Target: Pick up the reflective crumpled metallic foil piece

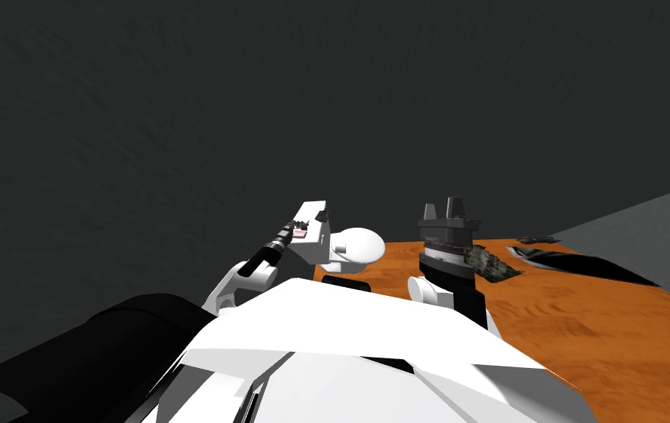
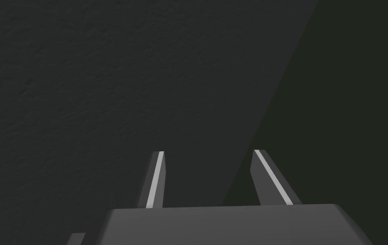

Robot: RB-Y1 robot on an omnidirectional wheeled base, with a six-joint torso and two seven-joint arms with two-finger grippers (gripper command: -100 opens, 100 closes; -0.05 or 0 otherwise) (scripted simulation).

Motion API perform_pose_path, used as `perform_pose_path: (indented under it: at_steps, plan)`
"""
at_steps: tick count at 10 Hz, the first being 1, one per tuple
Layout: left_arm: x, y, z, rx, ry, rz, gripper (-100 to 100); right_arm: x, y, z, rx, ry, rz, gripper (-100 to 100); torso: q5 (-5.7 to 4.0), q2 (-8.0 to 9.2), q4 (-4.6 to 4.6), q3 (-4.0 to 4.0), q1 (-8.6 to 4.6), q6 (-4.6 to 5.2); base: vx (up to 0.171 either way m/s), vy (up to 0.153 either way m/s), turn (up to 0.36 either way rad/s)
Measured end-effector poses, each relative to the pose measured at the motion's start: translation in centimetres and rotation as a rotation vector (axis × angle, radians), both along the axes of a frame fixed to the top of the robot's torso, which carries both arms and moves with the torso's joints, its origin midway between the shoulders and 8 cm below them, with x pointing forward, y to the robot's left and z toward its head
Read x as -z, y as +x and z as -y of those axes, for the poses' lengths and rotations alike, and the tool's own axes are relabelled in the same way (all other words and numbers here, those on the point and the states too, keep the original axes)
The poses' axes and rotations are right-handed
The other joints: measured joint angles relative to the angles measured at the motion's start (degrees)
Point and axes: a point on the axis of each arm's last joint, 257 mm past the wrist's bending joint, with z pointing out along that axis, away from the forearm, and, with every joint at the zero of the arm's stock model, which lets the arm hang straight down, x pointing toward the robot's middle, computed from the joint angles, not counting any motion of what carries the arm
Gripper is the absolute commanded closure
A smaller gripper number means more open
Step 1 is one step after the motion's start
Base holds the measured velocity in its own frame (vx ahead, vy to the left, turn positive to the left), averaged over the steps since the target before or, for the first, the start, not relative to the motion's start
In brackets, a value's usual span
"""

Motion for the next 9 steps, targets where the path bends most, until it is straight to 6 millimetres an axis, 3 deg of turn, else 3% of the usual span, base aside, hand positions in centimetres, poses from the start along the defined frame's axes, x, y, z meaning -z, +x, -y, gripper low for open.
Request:
perform_pose_path:
  at_steps: [4,5,9]
  plan:
    - [0.3,1.8,-2.6,-0.049,0.0,0.0,-100,0.0,0.0,0.0,0.0,0.0,0.0,0,0.07,-0.11,-0.05,-0.08,0.12,0.02,-0.036,-0.006,-0.099]
    - [0.3,1.8,-2.7,-0.051,-0.001,-0.001,100,0.0,0.0,0.0,0.0,0.0,0.0,0,0.07,-0.17,-0.06,-0.11,0.13,-0.01,0.0,0.0,0.0]
    - [0.3,1.8,-2.7,-0.051,-0.001,-0.002,100,0.0,0.0,0.0,0.0,0.0,0.0,0,0.06,-0.23,-0.07,-0.14,0.12,-0.01,0.0,0.0,0.0]
